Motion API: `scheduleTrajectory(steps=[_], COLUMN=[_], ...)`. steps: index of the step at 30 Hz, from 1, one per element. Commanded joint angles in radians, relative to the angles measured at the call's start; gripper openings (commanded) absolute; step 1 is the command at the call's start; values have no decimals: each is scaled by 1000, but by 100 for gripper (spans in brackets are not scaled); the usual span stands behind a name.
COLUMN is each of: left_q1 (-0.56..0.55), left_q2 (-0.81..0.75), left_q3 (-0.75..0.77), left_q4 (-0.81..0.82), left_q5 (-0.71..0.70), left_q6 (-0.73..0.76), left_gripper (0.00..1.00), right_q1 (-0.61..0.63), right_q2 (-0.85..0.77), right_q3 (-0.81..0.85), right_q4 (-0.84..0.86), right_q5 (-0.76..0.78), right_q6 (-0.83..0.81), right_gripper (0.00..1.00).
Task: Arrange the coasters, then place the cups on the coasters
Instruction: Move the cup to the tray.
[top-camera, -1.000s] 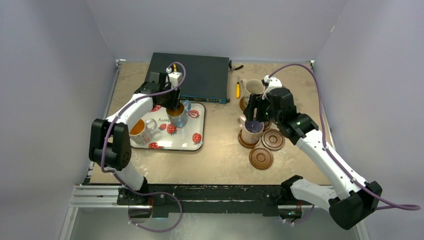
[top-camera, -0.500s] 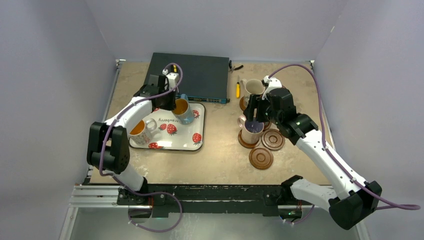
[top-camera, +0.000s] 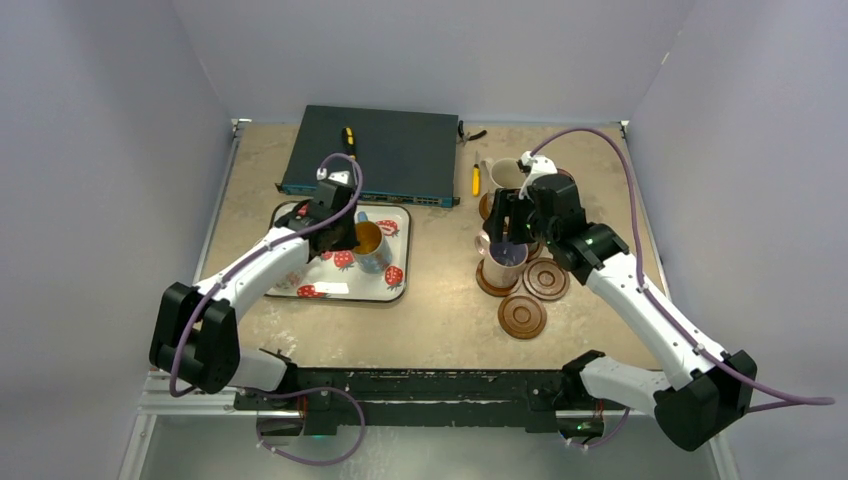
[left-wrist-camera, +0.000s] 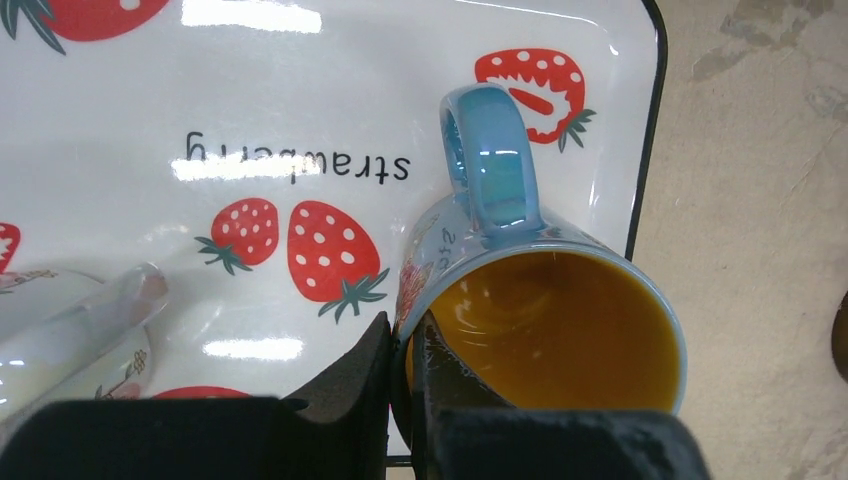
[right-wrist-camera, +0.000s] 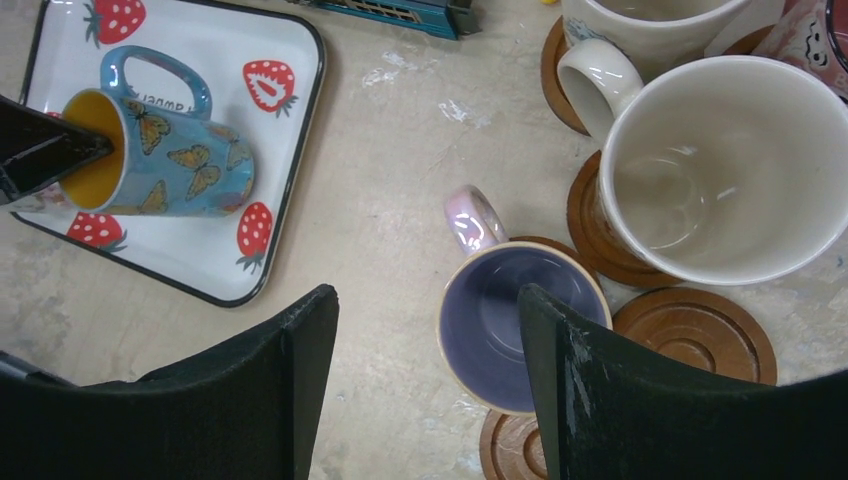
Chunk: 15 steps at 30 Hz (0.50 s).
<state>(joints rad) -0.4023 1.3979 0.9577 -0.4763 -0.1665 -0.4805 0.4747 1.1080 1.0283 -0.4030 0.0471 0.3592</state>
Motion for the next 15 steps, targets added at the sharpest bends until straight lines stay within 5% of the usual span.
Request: scheduleTrajectory(steps=[1,7,15], left_q1=[-3,-3,-3], left_q2=[-40,-54,-101], left_q3=[-23,-19,-56], left_q4=[82,105,134], left_q5=[-8,82,218], left_q6=[-133,-137,-172], left_gripper=[9,37,40], right_q1=[-4,17,118], right_q2=[-15,-19,42], right_q3=[10,-17,9], right_q4=[46,78,96], right_q5=[-45,-111,-36], right_q6=[24,54,89], right_gripper=[70,75,75])
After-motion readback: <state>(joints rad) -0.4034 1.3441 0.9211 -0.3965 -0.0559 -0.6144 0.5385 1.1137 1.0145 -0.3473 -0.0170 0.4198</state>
